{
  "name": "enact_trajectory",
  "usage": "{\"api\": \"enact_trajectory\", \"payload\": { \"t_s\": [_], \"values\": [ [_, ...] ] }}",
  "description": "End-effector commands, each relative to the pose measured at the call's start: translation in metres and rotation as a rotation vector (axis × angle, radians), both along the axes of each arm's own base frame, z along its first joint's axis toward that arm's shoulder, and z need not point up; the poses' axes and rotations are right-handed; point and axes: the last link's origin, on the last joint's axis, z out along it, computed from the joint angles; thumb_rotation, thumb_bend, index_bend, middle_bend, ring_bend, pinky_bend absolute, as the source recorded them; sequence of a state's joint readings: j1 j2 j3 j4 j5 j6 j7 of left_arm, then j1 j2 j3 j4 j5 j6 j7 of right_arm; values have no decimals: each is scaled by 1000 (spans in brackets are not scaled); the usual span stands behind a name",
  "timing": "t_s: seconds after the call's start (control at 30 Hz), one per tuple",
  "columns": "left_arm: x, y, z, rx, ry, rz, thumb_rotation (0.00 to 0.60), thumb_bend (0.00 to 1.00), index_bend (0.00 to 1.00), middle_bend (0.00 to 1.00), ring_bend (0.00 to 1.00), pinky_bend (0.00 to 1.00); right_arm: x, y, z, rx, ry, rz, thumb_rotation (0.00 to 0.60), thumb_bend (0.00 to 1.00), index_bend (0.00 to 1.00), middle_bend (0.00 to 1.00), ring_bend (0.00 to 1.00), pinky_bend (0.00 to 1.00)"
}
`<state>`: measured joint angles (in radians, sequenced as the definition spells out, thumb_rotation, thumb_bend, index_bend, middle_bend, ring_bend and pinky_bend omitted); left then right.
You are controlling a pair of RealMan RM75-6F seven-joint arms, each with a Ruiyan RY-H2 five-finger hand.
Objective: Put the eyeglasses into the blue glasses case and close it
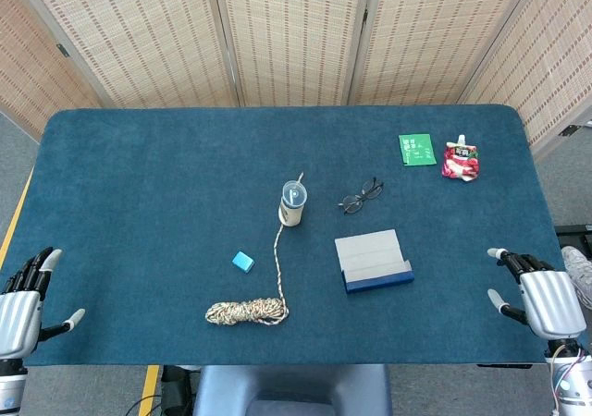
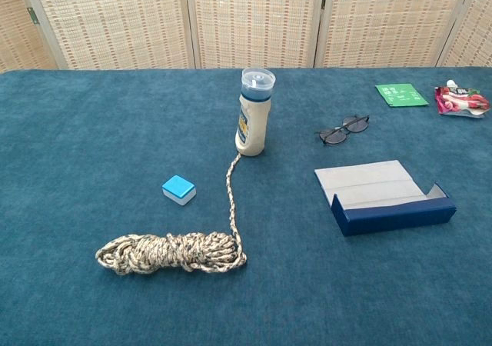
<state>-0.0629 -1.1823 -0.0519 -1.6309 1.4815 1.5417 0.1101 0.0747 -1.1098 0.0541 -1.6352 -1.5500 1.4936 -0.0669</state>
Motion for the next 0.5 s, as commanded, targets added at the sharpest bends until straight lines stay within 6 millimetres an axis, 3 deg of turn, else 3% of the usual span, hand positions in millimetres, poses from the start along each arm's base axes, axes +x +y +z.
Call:
{"api": "enact_trajectory", "payload": {
  "t_s": [0.03,0.4,0.5],
  "values": [
    [0,1,-1,-3,0,-1,600,195,69,96,121,232,-1,0,-1,0,-1,-3,600,261,272,394,399,493],
    [2,2,-1,-4,-2,-7,600,195,69,96,121,232,1,-4,-3,3,-10,10,600,261,272,394,399,493],
    [3,2,-1,-9,-1,-9,600,195,69,96,121,232,2,-5,-5,14,-6,9,600,261,272,440,418,492]
  ]
}}
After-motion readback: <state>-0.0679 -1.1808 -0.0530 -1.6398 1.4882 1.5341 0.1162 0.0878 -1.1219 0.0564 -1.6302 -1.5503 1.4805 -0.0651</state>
